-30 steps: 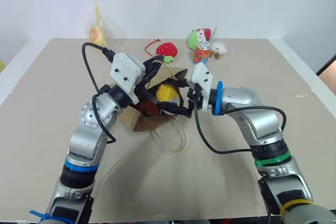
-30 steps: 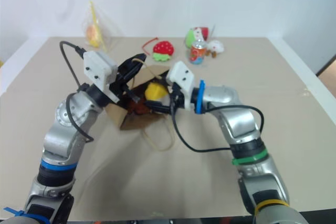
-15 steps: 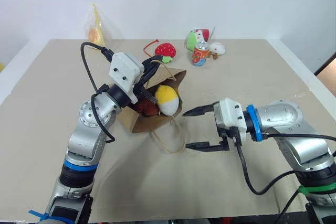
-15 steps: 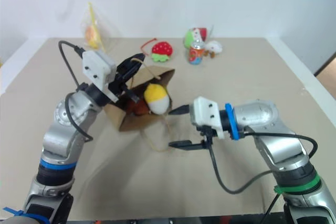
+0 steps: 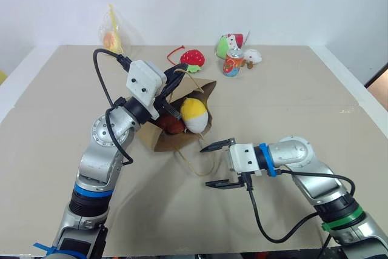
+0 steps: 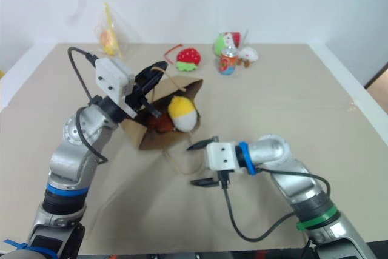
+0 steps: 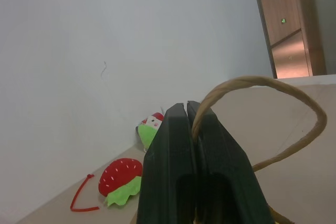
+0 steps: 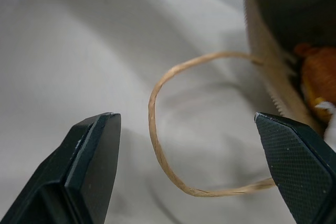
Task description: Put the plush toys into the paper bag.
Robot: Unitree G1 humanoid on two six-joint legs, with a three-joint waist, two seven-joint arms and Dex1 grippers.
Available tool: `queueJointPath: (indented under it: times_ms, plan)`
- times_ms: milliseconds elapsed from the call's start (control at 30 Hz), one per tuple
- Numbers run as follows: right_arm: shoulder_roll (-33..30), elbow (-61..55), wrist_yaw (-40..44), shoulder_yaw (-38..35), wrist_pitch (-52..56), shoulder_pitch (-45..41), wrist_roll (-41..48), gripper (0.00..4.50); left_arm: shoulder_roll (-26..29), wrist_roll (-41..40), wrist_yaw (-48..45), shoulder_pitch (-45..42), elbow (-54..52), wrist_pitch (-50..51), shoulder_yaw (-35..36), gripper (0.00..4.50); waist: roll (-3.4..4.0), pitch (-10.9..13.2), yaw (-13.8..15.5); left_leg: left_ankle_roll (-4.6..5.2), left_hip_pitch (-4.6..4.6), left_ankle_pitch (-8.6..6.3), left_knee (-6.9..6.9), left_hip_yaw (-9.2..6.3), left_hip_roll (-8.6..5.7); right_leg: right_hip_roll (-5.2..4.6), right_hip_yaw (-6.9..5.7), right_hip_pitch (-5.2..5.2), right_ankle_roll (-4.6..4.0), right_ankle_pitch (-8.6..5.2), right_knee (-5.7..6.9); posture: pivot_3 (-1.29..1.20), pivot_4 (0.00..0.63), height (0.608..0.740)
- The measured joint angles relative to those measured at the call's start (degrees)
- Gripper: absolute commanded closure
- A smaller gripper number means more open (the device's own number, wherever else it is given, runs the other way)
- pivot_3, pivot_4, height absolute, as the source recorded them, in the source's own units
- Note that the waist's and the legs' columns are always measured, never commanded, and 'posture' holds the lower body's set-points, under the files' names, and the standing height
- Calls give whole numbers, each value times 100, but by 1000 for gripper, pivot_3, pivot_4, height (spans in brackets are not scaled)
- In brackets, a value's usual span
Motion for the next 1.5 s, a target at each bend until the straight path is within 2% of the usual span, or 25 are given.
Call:
queueJointPath:
  times_ms: [33, 333, 367, 600, 767, 967, 1133, 1333, 1500]
  plan:
    - [27, 81, -34, 57, -147, -2, -101, 90, 0, 0, 0, -4, 0, 0, 0, 4500, 0, 0, 0, 0, 0, 0, 0, -1, 0, 0, 0, 0, 0, 0, 0, 0, 150, 740]
    - [120, 475, -64, 167, -918, -18, -372, 4166, -2, 1, 2, -19, 0, 0, 0, 4500, 0, 0, 0, -1, 1, 1, 0, -1, 0, 0, 0, 1, -1, 0, 1, 0, 150, 740]
    - [124, 487, -70, 167, -980, -19, -372, 4431, -2, 2, 2, -19, 0, 0, 0, 4500, 0, 0, 0, -1, 1, 1, 0, -1, 0, 0, 0, 1, -1, 0, 1, 0, 150, 740]
    - [128, 487, -187, 143, -1172, -18, -356, 4431, -1, 6, 2, -18, 0, 0, 0, 4500, 0, 0, 0, -2, 1, 1, 0, 0, 1, 0, 0, 2, -1, 0, 1, 0, 150, 740]
    - [158, 321, -361, -225, -784, -46, -50, 4431, 7, 7, -8, -19, 6, -12, 1, 4500, 0, 0, 0, -3, 2, 2, 0, -1, 1, -1, 0, 3, -1, 1, 3, 0, 150, 740]
    - [-220, -296, -680, -1287, 672, -935, 814, 4431, 234, 170, -228, -635, 834, -524, 38, 4500, 1, 0, 9, -6, 2, 7, 3, -2, -2, -1, -4, 3, -3, 8, 5, 0, 150, 740]
    - [-572, -526, -811, -1737, 1687, -1453, 1292, 4431, 172, 261, -126, -1208, 1586, -904, 181, 4500, 1, 0, 9, -4, -2, 5, -2, 5, -3, -5, 5, -3, -4, 5, 3, 0, 150, 740]
    - [-1028, -937, -693, -1882, 2752, -2073, 1909, 4431, -64, 298, -93, -1257, 1776, -1020, 138, 4500, 1, 0, 7, -2, -11, 2, -7, 7, -3, -7, 7, -13, -1, -1, 2, 0, 150, 740]
    - [-1150, -1004, -554, -1804, 3008, -2454, 1999, 4431, -207, 347, -11, -1040, 1674, -995, 62, 4500, 1, 0, 0, -1, -7, 3, -5, 9, 0, -7, 8, -12, -1, 0, 3, 0, 150, 740]
